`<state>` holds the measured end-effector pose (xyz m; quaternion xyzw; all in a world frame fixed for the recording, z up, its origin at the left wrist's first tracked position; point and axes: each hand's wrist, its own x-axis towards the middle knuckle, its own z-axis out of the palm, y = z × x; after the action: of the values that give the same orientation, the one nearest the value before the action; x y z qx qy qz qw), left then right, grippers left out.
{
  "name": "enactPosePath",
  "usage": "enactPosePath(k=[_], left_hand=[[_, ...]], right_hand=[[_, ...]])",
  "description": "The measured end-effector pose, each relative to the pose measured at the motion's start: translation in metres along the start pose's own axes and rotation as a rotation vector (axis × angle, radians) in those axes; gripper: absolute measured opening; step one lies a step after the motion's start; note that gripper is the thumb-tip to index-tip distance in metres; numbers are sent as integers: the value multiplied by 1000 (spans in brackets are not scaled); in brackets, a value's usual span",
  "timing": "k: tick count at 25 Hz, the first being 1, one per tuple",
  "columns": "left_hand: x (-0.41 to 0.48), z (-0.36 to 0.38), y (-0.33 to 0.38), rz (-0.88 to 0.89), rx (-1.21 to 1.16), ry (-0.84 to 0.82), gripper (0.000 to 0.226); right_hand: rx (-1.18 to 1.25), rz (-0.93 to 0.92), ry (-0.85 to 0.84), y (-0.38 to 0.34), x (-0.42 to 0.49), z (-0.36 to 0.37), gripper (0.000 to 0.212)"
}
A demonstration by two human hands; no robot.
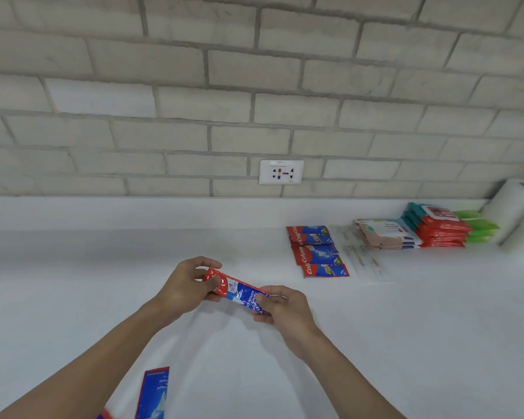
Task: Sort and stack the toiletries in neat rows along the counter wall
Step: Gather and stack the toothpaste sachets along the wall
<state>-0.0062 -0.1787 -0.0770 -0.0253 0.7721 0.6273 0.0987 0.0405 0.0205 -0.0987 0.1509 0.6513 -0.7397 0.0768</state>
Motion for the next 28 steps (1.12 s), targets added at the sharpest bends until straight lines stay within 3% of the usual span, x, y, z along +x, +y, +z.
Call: enactPosePath(k=[2, 14, 21, 28], left_hand=[[9, 21, 6, 0, 22, -12, 18], [75, 131, 29, -47, 97, 86, 24], [109, 175, 36, -121, 190, 242, 33], [142, 201, 38, -130, 228, 306, 10]], right_hand=[[-17, -16, 44, -9, 6, -24, 11], [-201, -77, 327, -45, 69, -127, 17], [-280, -135, 339, -54, 117, -163, 10], [-613, -250, 341, -61, 157, -179, 10]])
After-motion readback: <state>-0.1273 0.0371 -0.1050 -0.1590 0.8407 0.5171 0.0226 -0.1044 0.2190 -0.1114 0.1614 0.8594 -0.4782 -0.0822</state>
